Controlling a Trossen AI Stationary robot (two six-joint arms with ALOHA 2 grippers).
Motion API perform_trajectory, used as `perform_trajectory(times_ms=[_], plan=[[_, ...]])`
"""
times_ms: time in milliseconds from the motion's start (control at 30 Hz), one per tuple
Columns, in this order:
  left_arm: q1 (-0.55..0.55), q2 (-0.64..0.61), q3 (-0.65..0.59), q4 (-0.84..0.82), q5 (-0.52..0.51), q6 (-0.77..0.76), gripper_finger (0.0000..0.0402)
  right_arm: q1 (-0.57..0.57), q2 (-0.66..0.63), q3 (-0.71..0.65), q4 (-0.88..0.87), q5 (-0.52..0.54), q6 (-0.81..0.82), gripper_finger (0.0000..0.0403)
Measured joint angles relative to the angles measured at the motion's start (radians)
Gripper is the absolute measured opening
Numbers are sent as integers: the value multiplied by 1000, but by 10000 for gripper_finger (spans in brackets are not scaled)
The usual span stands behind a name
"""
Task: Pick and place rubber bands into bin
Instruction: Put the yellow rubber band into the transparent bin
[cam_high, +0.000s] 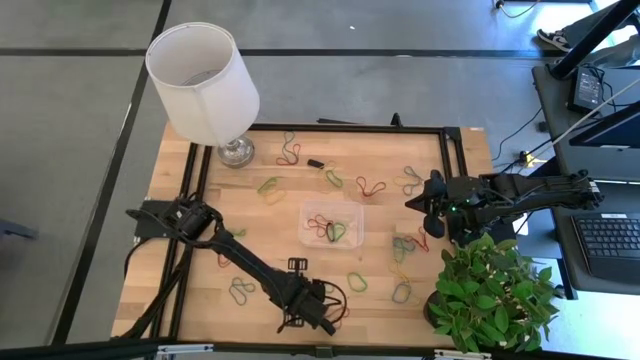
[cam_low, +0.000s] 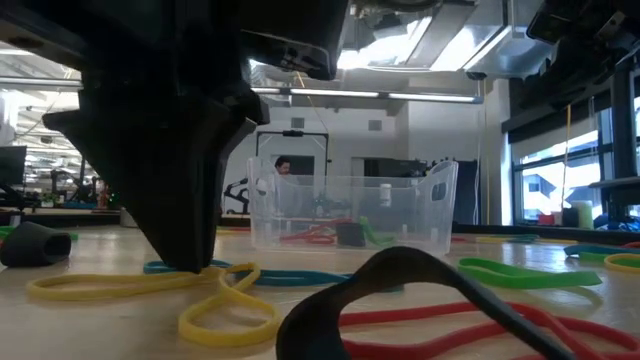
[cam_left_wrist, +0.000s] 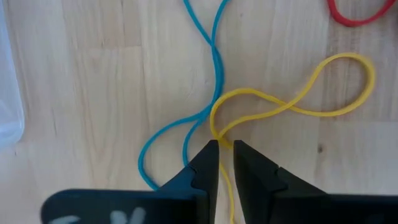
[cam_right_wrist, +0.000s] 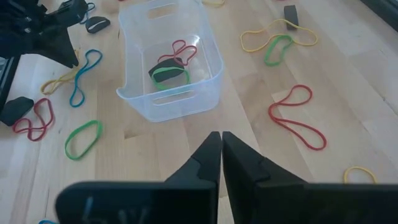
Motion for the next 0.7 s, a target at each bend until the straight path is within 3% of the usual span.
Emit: perform_trajectory(times_ms=[467, 700], plan=[[6, 6, -1, 11, -52, 0, 61, 0, 0, 0, 0, 0, 0, 20], [7, 30, 2, 22, 6, 16, 60, 0, 0, 0, -1, 0, 0, 20]])
